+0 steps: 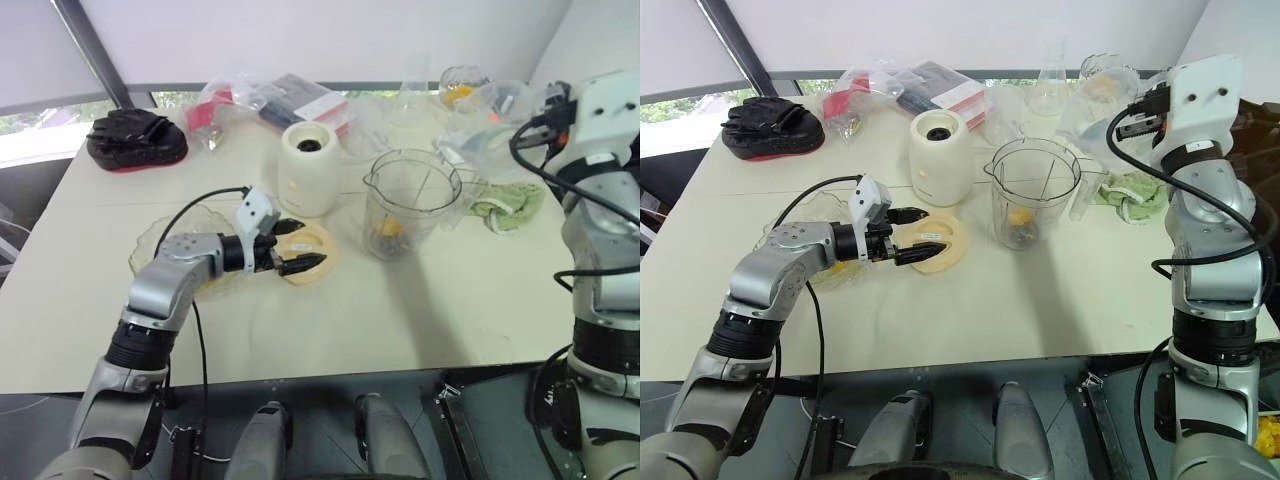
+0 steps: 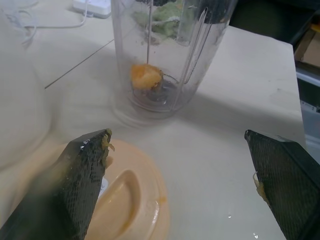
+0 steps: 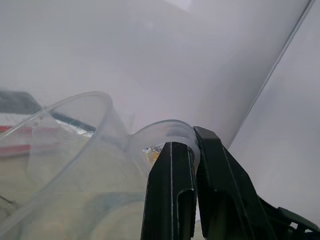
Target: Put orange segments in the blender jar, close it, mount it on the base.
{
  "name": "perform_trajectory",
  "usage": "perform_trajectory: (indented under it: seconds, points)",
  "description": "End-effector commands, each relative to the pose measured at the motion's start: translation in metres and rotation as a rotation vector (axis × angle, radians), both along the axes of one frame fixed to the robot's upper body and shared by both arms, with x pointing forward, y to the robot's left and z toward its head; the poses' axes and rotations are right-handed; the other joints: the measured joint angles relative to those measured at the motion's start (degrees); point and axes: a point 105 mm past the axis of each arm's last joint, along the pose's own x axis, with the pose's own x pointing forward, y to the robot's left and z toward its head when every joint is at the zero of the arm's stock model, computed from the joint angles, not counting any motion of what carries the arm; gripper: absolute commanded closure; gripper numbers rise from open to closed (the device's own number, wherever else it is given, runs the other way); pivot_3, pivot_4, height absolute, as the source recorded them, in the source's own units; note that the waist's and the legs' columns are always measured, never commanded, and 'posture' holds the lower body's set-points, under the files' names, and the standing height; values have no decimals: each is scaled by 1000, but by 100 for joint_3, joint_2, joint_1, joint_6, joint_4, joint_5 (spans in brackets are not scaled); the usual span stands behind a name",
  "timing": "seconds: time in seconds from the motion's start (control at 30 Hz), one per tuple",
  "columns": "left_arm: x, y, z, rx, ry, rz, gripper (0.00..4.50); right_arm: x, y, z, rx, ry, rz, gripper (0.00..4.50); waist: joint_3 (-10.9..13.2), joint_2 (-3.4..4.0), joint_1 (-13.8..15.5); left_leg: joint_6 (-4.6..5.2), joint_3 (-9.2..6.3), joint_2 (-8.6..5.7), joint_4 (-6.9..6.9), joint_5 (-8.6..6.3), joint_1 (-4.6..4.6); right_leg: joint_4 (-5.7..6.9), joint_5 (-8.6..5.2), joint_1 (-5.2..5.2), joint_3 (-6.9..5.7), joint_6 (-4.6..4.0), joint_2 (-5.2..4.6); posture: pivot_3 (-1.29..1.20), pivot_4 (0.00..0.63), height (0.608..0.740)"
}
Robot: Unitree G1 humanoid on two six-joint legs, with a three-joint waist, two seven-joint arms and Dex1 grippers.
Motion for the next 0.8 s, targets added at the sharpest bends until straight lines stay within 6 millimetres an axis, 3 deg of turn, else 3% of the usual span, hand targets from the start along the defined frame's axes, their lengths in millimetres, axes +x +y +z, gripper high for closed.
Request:
perform_trajectory:
  seconds: [0.03, 0.33, 0.6, 0.8]
  points:
    - [-3, -5, 12, -1, -49, -24, 18, -16, 7, 26, -92, -115, -3, 4461, 0, 0, -10, 0, 0, 0, 0, 0, 0, 0, 0, 0, 0, 0, 0, 0, 150, 740]
    - [-3, -5, 14, -10, -58, -18, 18, -15, 9, 23, -138, -113, -8, 4461, 0, 0, -15, 0, 0, 0, 1, 0, 0, 1, 0, -1, 0, 0, 0, 0, 150, 740]
    - [-1, -8, 34, -114, -100, -8, 18, -14, 11, 23, -180, -114, -7, 4461, 0, 0, -15, 0, 0, 0, 1, 0, 0, 1, 0, -1, 0, 0, 0, 0, 150, 740]
    - [-2, -9, 37, -125, -101, -10, 18, -14, 12, 23, -203, -112, -10, 4461, 0, 0, -12, 0, 0, 0, 2, 0, 1, 3, 1, -1, 0, 0, 0, 0, 150, 740]
